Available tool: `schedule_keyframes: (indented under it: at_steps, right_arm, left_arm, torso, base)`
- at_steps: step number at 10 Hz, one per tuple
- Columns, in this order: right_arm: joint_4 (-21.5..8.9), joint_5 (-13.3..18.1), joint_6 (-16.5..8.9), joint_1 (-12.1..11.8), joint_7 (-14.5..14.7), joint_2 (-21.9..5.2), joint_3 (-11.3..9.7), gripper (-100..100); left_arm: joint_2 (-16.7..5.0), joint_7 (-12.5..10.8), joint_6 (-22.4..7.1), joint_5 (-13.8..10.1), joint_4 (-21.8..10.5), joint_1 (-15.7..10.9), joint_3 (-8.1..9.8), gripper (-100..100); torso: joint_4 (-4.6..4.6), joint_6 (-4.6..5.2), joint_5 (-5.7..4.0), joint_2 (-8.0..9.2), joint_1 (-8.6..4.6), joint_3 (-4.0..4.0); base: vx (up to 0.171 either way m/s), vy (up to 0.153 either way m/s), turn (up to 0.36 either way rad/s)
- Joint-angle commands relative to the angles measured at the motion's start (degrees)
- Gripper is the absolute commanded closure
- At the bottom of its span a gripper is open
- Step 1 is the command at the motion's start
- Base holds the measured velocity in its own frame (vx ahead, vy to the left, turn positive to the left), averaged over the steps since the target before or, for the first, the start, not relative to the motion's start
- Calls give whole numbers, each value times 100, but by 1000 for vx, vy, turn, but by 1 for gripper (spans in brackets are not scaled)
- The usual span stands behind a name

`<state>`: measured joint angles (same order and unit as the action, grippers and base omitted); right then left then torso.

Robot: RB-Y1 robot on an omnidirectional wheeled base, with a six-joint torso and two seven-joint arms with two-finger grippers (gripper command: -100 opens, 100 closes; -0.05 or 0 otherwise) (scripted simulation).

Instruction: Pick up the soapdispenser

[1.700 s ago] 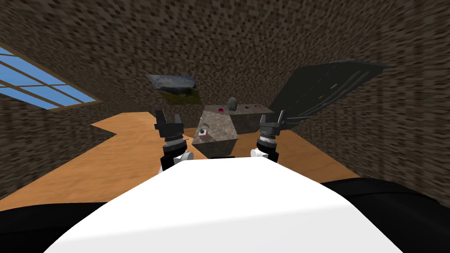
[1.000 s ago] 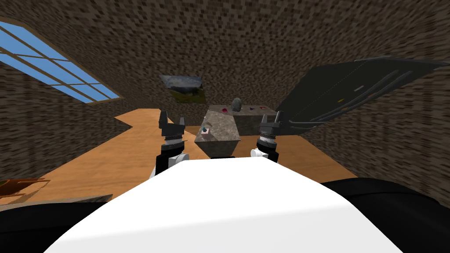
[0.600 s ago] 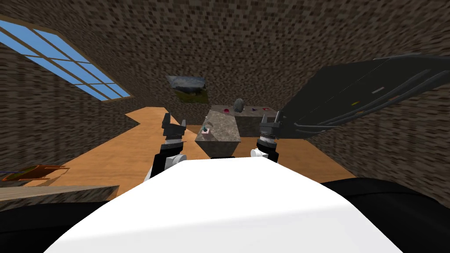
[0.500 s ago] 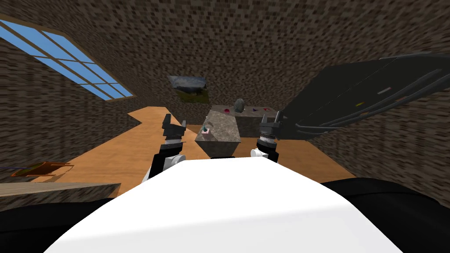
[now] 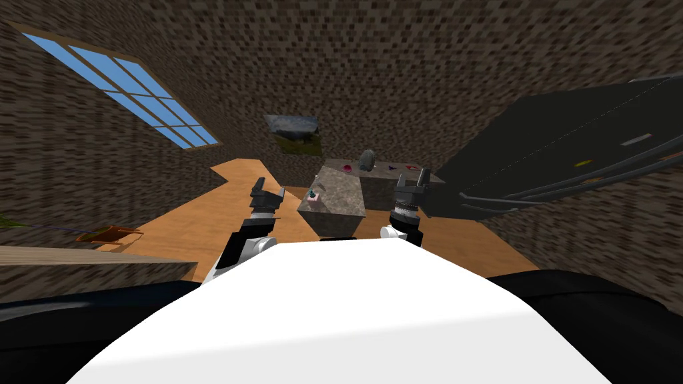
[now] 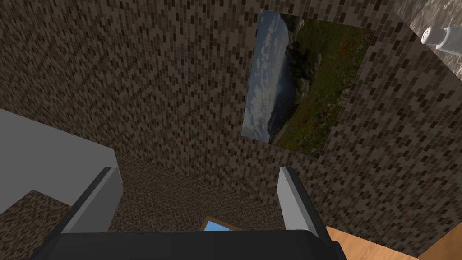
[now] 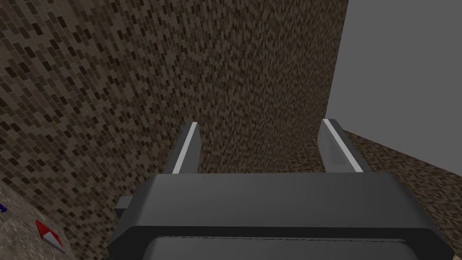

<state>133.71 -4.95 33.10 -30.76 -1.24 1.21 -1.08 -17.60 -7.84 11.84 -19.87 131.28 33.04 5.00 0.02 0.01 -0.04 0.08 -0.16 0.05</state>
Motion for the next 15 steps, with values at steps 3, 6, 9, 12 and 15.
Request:
schedule_keyframes:
  at_steps: [3,6,9,12,15]
  right_arm:
    - [0,0,0,0,0,0,0,0]
    - [0,0,0,0,0,-1,0,0]
    - [0,0,0,0,0,0,0,0]
    - [0,0,0,0,0,0,0,0]
    - [0,0,0,0,0,0,0,0]
  left_arm:
    - [-71,-53,-124,-79,15,29,45,-100]
    - [-71,-53,-124,-79,15,29,45,-100]
    - [-71,-53,-124,-79,15,29,45,-100]
    - [12,-122,-506,-103,61,52,185,-100]
    - [73,-172,-783,-120,90,68,285,-100]
  torso:
    - [-1,2,2,-7,10,-4]
    - [-3,2,4,-13,19,-7]
    - [-2,1,3,-10,13,-6]
    - [-3,2,-1,-12,-4,-7]
    - [-3,2,-1,-13,-4,-7]
  base:
    - [-8,-14,39]
    - [3,5,-15]
    - [-2,-4,11]
    - [1,-50,-47]
    - [2,-50,-35]
